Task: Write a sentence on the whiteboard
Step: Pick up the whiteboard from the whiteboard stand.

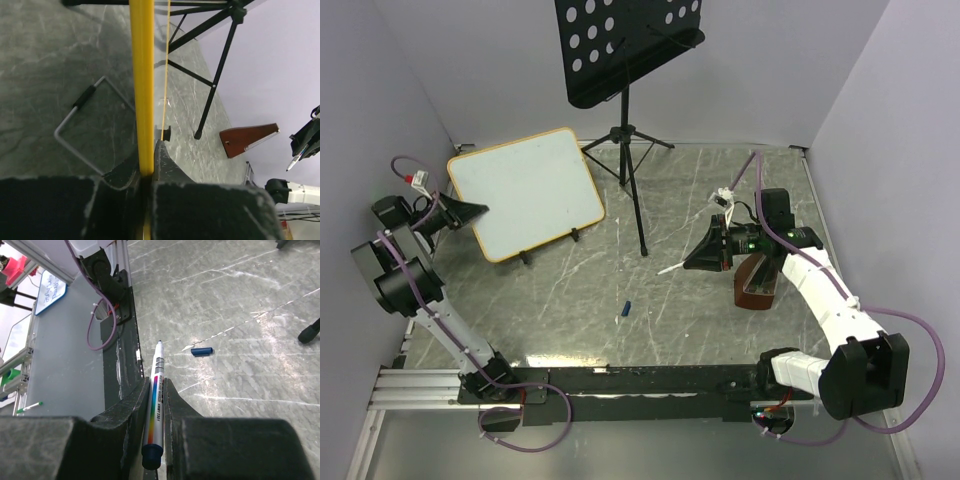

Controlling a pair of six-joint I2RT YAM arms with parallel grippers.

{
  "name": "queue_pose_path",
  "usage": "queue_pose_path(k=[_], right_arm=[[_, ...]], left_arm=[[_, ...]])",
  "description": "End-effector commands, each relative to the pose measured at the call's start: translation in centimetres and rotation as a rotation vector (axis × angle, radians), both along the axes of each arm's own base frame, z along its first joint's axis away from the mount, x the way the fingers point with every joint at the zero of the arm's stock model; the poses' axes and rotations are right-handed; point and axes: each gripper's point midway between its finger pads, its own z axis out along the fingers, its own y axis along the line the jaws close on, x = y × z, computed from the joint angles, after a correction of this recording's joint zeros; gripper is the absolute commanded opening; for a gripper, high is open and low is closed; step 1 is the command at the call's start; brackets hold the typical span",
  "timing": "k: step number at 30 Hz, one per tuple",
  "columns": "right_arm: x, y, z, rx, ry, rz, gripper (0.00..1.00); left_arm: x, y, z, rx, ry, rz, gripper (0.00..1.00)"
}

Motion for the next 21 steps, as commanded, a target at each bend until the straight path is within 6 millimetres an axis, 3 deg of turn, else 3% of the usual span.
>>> queue_pose_path(k=[1, 9, 21], right_arm=[[0.0, 0.4, 1.1, 0.025, -0.043, 0.033, 0.0], [0.1, 0.3, 1.0, 0.022, -0.042, 0.029, 0.0], [0.2, 0.4, 0.8, 0.018, -0.036, 0.029, 0.0]], left_arm=[[1.8, 1.3, 3.4, 0.129, -0.173, 0.089, 0.01], [0.9, 0.5, 9.7, 0.146, -0.415, 0.113, 0.01], [-0.7, -0.1, 18.1, 0.102, -0.611, 0.143, 0.01]])
